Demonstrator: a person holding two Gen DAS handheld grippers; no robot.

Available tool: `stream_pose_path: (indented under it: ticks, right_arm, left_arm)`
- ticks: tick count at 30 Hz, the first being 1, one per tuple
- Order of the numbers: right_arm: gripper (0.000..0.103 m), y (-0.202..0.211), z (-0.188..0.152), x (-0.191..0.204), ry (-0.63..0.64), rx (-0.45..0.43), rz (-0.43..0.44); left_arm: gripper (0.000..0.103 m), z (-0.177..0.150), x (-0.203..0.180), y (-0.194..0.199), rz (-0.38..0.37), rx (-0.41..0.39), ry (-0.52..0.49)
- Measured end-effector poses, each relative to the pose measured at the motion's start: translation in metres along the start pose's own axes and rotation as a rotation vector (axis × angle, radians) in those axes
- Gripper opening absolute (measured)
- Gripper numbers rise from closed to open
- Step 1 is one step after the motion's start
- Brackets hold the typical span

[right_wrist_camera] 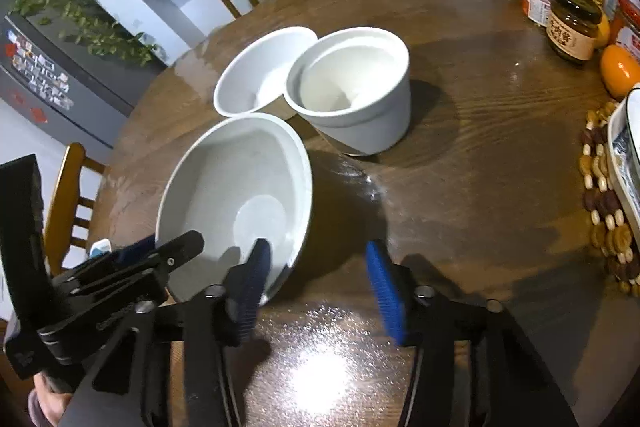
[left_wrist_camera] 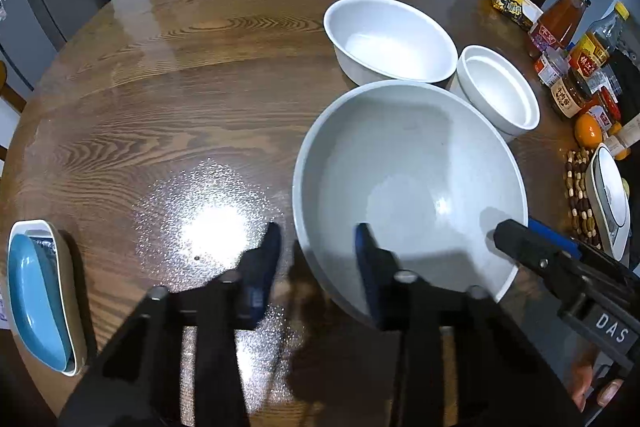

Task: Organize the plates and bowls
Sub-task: 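Move both grippers to the rim of the large white bowl, then close both grippers on the rim of the large white bowl, then slide the large white bowl with both grippers beside the plate stack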

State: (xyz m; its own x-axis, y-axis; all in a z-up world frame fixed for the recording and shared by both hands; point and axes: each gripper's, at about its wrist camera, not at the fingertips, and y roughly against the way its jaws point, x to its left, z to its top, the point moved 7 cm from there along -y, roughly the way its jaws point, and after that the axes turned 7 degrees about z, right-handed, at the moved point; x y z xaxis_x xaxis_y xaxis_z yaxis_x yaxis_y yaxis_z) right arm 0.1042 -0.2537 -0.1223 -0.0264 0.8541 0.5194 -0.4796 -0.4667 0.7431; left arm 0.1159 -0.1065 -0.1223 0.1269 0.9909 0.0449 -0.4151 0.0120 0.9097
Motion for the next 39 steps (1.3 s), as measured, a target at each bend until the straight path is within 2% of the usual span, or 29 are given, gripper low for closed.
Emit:
stream_pose_path:
  ticks: [3, 7, 14, 23, 39]
  right_arm:
    - [0.035, -0.003, 0.001, 0.000, 0.003, 0.010, 0.021]
    - [0.016, -0.004, 0.001, 0.009, 0.039, 0.014, 0.023]
    - [0.015, 0.000, -0.002, 0.025, 0.084, 0.023, 0.017]
    - [0.015, -0.002, -0.011, 0.069, 0.176, 0.045, 0.038]
    - [0.015, -0.043, -0.025, 0.128, 0.255, 0.122, 0.063]
  left_arm:
    - [0.020, -0.002, -0.002, -0.004, -0.010, 0.008, -0.017]
    - [0.016, -0.004, -0.005, -0.001, -0.014, -0.001, -0.031]
    - [0.016, -0.012, 0.013, 0.011, 0.000, -0.021, -0.001]
    - [0.015, -0.029, 0.055, 0.032, 0.029, -0.050, 0.087]
    - [0.015, -0.045, 0.120, 0.033, 0.098, -0.034, 0.189]
